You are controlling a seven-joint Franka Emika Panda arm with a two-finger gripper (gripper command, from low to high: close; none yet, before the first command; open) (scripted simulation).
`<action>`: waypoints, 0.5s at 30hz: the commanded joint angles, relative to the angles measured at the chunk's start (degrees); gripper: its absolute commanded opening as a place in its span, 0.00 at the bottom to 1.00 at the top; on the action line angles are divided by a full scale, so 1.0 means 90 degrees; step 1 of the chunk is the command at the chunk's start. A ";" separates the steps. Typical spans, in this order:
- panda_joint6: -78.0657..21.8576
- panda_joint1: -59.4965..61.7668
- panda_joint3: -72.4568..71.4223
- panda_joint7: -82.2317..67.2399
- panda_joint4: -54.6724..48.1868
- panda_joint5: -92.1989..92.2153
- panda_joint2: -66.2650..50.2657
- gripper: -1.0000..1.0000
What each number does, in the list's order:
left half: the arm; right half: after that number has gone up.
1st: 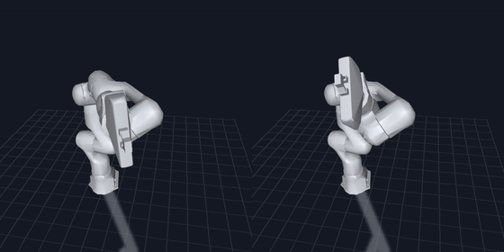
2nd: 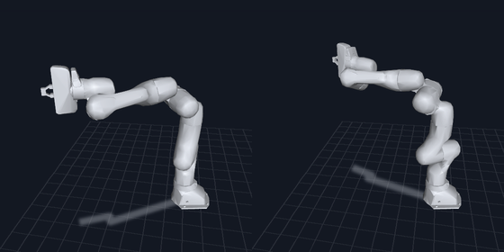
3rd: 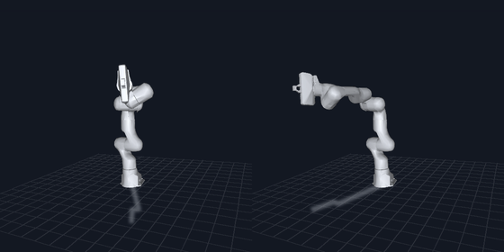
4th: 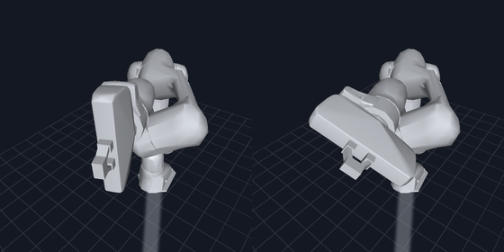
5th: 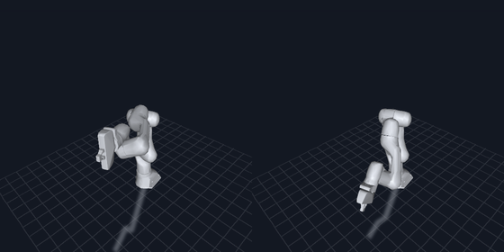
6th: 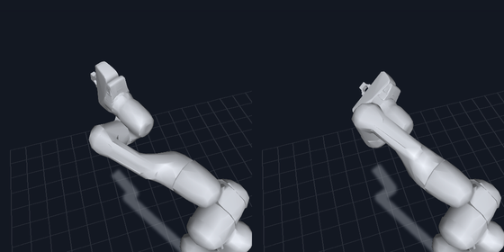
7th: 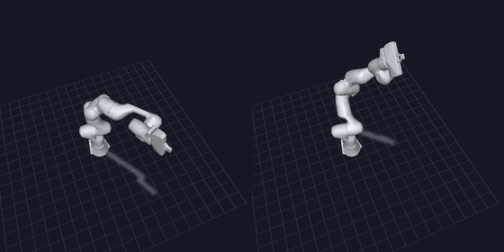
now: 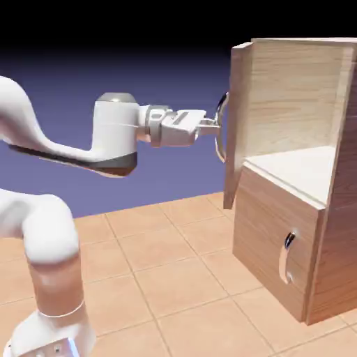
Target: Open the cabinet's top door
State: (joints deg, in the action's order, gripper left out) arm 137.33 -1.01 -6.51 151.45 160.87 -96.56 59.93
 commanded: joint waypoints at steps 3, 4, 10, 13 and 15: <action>-0.0645 -0.0094 -0.0578 -0.0267 0.0060 0.0841 0.0150 0.00; -0.0881 -0.0130 -0.0786 -0.0338 0.0056 0.1118 0.0176 0.00; -0.2454 -0.0244 -0.2150 -0.0571 -0.0264 0.2698 0.0022 0.00; -0.3258 -0.0155 -0.2842 -0.0582 -0.0611 0.3365 -0.0232 0.00; -0.3793 -0.0022 -0.3304 -0.0565 -0.0906 0.3763 -0.0445 0.00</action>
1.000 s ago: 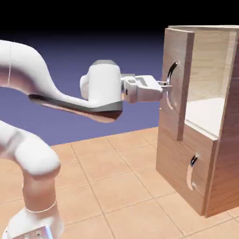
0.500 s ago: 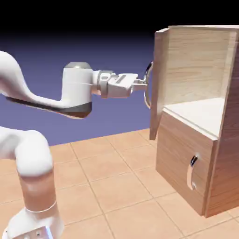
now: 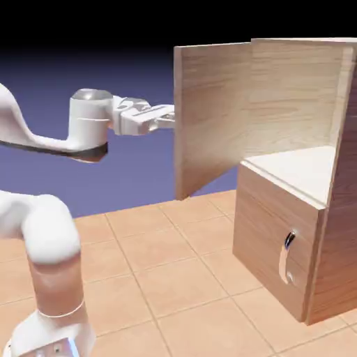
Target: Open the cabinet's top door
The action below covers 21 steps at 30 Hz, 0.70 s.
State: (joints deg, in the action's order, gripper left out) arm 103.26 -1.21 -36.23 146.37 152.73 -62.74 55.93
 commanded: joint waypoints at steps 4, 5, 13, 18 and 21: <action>-0.1061 0.0448 -0.0924 0.0071 -0.0716 0.0679 -0.0488 0.00; -0.1317 0.0596 -0.1155 0.0093 -0.0914 0.0823 -0.0613 0.00; -0.3138 0.2184 -0.3000 0.0255 -0.2596 0.1657 -0.1455 0.00; -0.3947 0.3338 -0.4057 0.0253 -0.3548 0.2002 -0.1650 0.00; -0.4235 0.3859 -0.4484 0.0207 -0.3948 0.2147 -0.1635 0.00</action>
